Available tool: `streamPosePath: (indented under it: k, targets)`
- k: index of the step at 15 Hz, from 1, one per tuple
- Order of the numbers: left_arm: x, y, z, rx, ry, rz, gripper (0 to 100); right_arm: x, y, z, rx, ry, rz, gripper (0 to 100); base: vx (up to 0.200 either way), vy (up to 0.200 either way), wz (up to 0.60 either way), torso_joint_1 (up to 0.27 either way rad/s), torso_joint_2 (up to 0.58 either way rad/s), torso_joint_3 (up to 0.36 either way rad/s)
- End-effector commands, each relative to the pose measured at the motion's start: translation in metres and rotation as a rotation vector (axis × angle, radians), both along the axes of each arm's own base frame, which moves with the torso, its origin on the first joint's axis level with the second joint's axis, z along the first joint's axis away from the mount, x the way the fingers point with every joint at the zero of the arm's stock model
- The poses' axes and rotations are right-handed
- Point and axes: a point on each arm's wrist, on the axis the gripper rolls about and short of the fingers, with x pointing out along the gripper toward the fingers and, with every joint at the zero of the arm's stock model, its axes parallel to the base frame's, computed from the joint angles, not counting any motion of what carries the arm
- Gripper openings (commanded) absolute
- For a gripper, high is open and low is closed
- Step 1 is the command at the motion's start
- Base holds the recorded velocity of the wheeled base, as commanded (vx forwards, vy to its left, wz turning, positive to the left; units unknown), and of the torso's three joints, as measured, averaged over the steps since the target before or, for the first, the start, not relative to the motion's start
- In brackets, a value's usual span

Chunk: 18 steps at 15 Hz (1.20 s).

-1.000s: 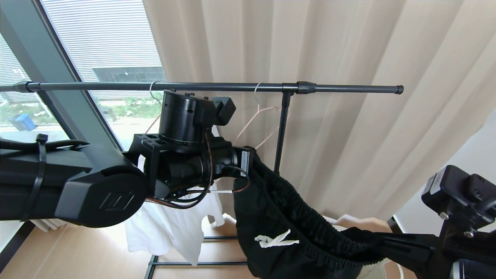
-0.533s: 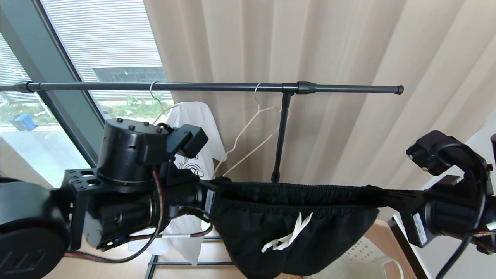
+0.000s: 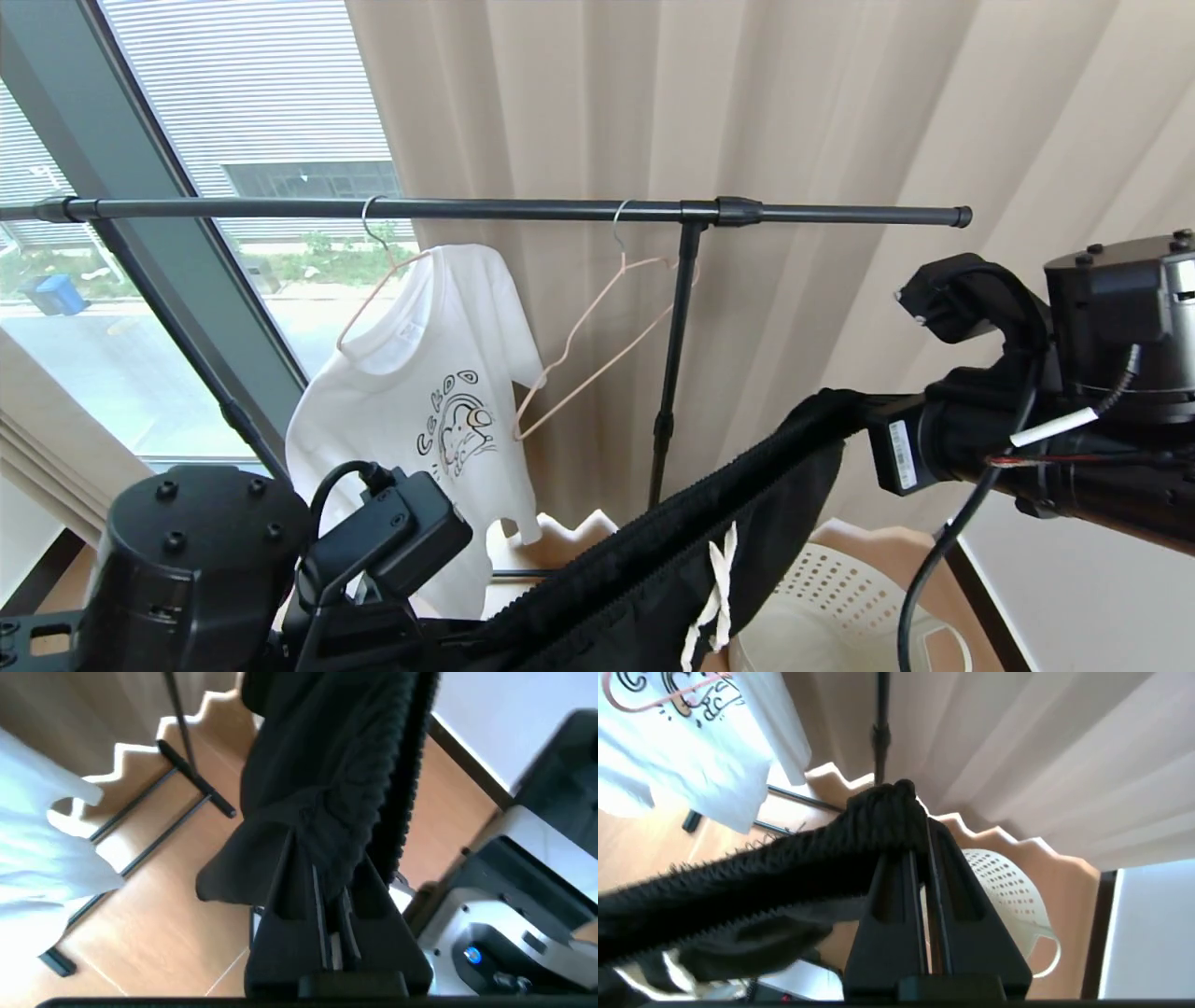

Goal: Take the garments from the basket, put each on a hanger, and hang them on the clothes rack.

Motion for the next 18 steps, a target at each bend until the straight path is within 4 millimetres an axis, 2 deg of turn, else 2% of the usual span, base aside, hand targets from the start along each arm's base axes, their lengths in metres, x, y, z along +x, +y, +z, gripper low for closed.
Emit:
streamPosePath:
  k: [1, 4, 6, 8, 11, 14, 16, 18]
  targets:
    - [-0.006, -0.014, -0.010, 0.019, 0.063, -0.042, 0, 0.024, 0.029, -0.004, 0.005, 0.021, 0.024, 0, 0.000, 0.000, 0.00, 0.000, 0.00, 0.000]
    - [-0.005, -0.034, -0.018, 0.017, 0.134, -0.046, 0, 0.044, 0.058, -0.005, 0.062, 0.028, 0.029, 0, 0.000, 0.000, 0.00, 0.000, 0.00, 0.000]
    - [-0.001, -0.054, -0.014, -0.043, 0.186, -0.019, 0, 0.055, 0.070, -0.007, 0.102, 0.035, 0.016, 0, 0.000, 0.000, 0.00, 0.000, 0.00, 0.000]
    - [0.004, -0.066, -0.013, -0.068, 0.215, 0.003, 0, 0.056, 0.077, -0.002, 0.143, 0.026, 0.015, 0, 0.000, 0.000, 0.00, 0.000, 0.00, 0.000]
    - [0.007, -0.073, -0.015, -0.067, 0.230, 0.010, 0, 0.055, 0.086, 0.002, 0.177, 0.020, 0.026, 0, 0.000, 0.000, 0.00, 0.000, 0.00, 0.000]
    - [0.006, -0.070, -0.018, -0.044, 0.204, 0.047, 0, 0.054, 0.083, 0.004, 0.194, 0.024, 0.011, 0, 0.000, 0.000, 0.00, 0.000, 0.00, 0.000]
    - [0.006, -0.063, -0.024, 0.008, 0.158, 0.106, 0, 0.050, 0.066, 0.011, 0.200, 0.012, -0.021, 0, 0.000, 0.000, 0.00, 0.000, 0.00, 0.000]
    - [0.008, -0.050, -0.019, 0.010, 0.122, 0.133, 0, 0.046, 0.046, 0.020, 0.214, -0.010, -0.058, 0, 0.000, 0.000, 0.00, 0.000, 0.00, 0.000]
